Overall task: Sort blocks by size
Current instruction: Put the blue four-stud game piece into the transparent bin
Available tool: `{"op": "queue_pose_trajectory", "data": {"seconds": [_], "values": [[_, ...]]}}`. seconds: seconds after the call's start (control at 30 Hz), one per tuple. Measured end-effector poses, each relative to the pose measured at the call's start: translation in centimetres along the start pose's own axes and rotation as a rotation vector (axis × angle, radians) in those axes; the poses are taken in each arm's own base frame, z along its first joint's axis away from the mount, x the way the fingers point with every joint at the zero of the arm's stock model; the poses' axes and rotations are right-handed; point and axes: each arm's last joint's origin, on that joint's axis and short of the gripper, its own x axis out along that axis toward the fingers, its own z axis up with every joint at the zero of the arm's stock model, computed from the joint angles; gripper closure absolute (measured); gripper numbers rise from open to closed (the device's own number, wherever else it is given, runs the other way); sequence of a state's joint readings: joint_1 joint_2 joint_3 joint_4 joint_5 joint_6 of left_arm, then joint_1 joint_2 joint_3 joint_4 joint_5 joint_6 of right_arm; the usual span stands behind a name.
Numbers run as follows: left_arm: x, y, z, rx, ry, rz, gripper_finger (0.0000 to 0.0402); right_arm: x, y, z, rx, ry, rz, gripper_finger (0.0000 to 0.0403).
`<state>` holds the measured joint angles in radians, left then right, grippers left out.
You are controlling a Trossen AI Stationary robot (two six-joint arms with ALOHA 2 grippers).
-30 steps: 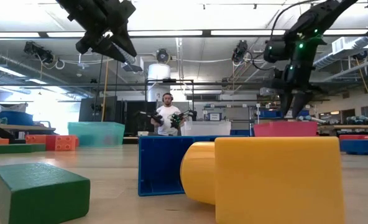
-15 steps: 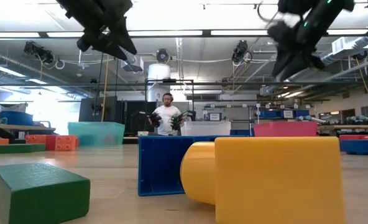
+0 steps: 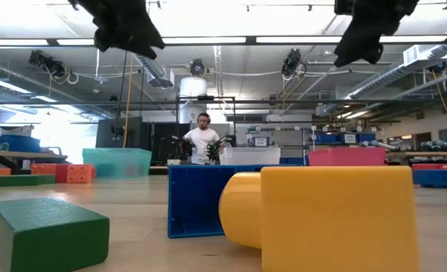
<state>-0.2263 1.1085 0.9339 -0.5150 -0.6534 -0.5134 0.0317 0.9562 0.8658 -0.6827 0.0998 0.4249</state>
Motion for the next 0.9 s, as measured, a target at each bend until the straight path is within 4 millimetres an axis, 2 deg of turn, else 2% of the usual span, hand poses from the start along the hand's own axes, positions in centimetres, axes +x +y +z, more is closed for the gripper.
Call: {"op": "queue_pose_trajectory", "data": {"seconds": [0.17, 0.37, 0.47, 0.7, 0.9], "values": [[-0.2, -3.7, 0.3, 0.27, 0.043, -0.116, 0.0184, 0.6, 0.8, -0.4, -0.002, 0.041, 0.012, 0.0245], [0.7, -8.3, -0.3, 0.625, 0.178, -0.22, 0.0183, 1.2, 1.6, -0.8, -0.013, 0.073, 0.025, 0.0245], [1.3, -10.5, -0.8, 0.731, 0.239, -0.264, 0.0183, 1.2, 2.0, -1.0, -0.019, 0.082, 0.037, 0.0245], [2.5, -15.0, -1.9, 0.805, 0.277, -0.286, 0.0183, 1.0, 2.9, -1.5, -0.023, 0.097, 0.071, 0.0245], [3.4, -17.1, -2.4, 0.8, 0.25, -0.311, 0.0183, 0.9, 3.5, -1.9, -0.035, 0.105, 0.089, 0.0245]]}}
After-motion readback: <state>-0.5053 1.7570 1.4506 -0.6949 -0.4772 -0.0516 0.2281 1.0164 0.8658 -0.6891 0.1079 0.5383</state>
